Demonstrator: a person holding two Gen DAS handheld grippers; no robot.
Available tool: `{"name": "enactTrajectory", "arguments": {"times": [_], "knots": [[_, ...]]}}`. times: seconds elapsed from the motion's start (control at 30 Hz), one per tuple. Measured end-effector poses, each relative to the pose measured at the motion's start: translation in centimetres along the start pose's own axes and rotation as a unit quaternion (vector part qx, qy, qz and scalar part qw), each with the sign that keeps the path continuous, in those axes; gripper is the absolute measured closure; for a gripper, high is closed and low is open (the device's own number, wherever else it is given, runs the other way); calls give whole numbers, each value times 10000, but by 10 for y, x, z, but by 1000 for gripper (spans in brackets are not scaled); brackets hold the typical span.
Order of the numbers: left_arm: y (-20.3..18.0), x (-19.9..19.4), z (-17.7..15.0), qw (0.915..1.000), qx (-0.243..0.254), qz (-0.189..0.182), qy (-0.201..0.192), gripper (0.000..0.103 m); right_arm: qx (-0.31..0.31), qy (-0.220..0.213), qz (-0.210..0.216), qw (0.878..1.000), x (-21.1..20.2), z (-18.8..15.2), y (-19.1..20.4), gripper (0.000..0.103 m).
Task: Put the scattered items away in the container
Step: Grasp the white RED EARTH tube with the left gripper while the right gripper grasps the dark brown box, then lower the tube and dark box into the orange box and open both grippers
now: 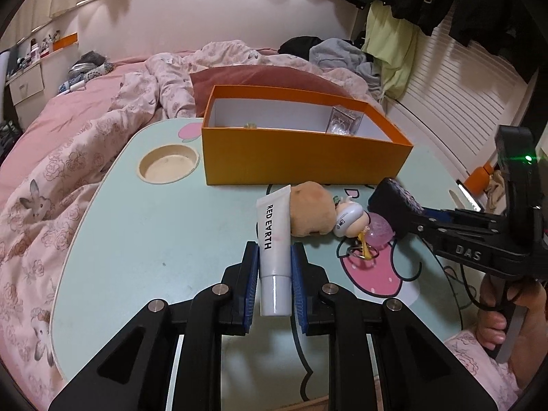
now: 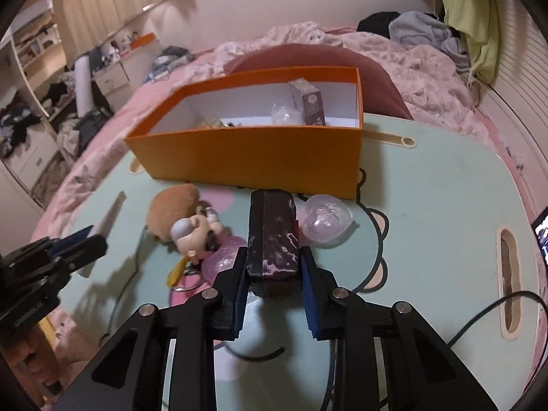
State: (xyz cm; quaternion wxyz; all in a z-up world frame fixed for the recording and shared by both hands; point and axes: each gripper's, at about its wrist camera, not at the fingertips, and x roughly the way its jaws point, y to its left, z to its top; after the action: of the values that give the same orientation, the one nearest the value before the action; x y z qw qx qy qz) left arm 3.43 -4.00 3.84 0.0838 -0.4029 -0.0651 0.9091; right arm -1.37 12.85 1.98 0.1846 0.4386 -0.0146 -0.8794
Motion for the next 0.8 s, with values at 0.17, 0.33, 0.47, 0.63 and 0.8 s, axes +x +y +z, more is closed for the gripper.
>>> {"name": "enactTrajectory", "arguments": {"times": [0.17,0.33,0.47,0.63,0.8], "knots": [[0,-12,10,9998,-13,-80,-166,83,217,-332,377,9985,-33,3,-6,76],[-1,-16,42,9993,90,-213,-296,83,177,-632,437,9969,-49,35,-1,76],[-2,-2,83,9990,160,-294,-291,83,229,-740,272,9966,-37,74,-2,76],[2,34,126,9995,121,-269,-54,83,298,-506,16,9983,1,114,-7,76],[4,72,148,9997,107,-79,228,83,336,-252,-242,9988,37,131,-6,76]]}}
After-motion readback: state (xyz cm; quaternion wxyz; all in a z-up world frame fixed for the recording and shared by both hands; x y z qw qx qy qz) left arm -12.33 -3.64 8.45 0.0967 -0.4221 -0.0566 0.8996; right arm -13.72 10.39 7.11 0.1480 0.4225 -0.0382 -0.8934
